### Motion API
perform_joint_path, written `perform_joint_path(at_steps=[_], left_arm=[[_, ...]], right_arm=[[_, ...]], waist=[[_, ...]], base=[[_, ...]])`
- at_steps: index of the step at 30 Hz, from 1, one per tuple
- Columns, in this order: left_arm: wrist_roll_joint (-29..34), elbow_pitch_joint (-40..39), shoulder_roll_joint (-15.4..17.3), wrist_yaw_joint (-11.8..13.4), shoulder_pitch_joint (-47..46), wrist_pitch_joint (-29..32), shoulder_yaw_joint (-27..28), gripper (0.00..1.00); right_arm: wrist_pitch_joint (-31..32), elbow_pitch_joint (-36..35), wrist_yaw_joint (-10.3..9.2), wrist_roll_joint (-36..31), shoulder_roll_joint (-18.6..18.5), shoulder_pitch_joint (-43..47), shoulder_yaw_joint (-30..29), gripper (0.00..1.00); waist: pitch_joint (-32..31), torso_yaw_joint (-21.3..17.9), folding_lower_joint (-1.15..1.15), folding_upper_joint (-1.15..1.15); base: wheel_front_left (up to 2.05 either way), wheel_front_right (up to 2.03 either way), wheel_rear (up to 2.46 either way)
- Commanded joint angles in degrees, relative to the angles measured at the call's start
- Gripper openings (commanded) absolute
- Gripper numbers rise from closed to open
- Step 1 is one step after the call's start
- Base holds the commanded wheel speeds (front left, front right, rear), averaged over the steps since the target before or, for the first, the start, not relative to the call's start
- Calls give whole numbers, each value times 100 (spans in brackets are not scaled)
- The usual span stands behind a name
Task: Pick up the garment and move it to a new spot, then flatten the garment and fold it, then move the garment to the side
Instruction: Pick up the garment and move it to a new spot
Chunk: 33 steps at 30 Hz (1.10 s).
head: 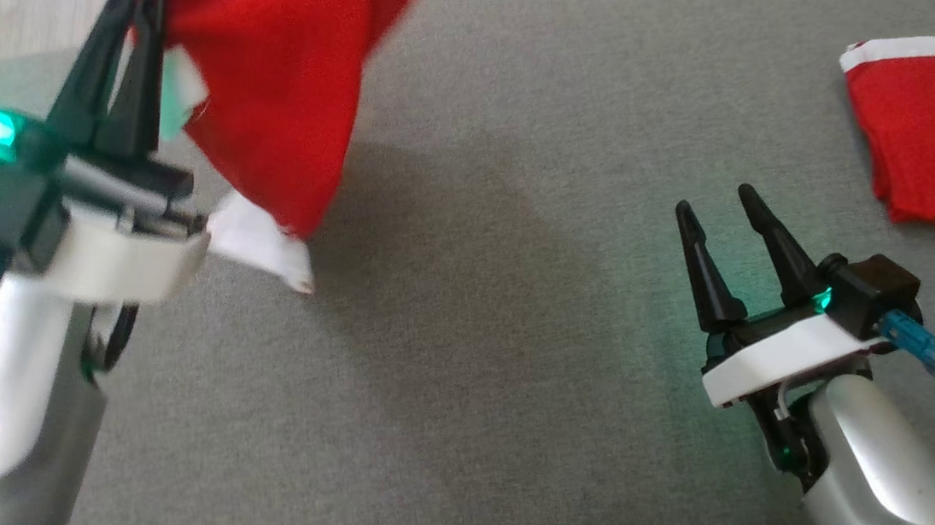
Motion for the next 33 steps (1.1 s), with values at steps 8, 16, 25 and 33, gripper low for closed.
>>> perform_joint_path(at_steps=[8,16,25,33], left_arm=[[422,-1051,384,-107,194,-22,700,0],[517,-1126,544,-570,-283,71,-51,0],[90,-242,507,-623,-1780,227,-2348,0],[-206,1505,92,-624,-2991,44,-2971,100]], right_arm=[[-62,-135,-4,132,14,46,212,100],[-62,-218,-4,280,14,-62,401,100],[-62,-563,-4,663,14,-503,883,100],[-62,-811,-4,898,14,-688,1050,100]], waist=[[-341,-251,1,0],[-200,-817,1,0],[643,-1901,1,0],[1152,-2353,1,0]], base=[[0,0,0],[0,0,0],[0,0,0],[0,0,0]])
